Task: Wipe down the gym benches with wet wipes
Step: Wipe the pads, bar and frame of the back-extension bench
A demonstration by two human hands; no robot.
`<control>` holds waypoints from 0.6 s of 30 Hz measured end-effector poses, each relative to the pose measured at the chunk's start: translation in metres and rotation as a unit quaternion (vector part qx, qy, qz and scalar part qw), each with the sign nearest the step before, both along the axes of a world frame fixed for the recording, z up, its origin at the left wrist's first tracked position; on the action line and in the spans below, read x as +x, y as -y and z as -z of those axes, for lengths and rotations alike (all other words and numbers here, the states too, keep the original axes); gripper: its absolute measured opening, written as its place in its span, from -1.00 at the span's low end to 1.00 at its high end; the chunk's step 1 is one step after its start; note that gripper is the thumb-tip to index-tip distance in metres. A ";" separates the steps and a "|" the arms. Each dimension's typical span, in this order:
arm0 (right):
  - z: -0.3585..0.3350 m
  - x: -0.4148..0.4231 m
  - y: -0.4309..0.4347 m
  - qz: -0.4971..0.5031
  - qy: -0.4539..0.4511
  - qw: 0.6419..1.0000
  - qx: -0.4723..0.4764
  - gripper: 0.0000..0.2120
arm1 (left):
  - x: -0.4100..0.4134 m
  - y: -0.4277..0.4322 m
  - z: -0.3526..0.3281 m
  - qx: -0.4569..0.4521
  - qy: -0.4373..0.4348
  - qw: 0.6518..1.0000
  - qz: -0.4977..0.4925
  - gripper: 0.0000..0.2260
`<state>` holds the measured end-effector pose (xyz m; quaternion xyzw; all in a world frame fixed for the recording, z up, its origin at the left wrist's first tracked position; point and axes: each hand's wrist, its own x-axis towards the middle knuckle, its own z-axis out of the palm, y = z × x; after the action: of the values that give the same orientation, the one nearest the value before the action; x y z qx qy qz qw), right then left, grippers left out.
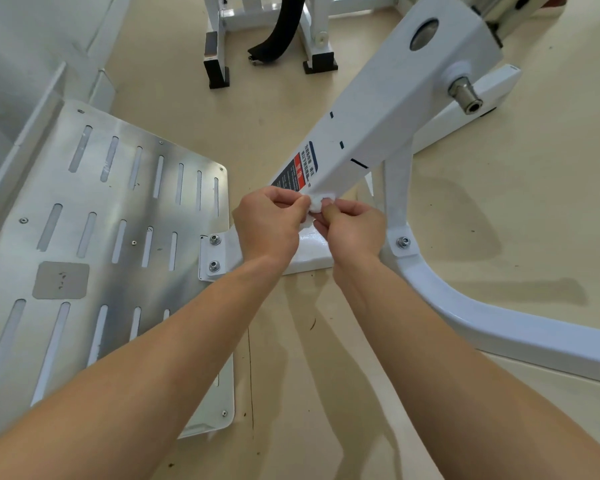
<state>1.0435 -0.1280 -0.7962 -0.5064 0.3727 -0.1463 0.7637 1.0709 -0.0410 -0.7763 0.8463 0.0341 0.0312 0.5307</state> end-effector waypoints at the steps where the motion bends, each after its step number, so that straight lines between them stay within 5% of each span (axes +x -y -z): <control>1: -0.006 -0.001 0.007 0.009 0.011 1.000 -0.003 -0.94 | 0.002 0.005 -0.006 0.012 0.017 1.000 0.014 -0.90; 7: -0.049 -0.009 0.050 0.050 0.076 0.996 0.001 -0.90 | 0.008 0.041 -0.050 0.052 0.111 0.989 0.087 -0.95; 18: -0.041 -0.012 0.045 -0.006 0.049 0.999 0.009 -0.91 | 0.006 0.033 -0.048 0.104 0.097 0.986 0.092 -0.94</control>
<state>1.0319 -0.1732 -0.7550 -0.4944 0.3330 -0.1626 0.7863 1.0770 -0.0742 -0.7286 0.8895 -0.0984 0.0674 0.4411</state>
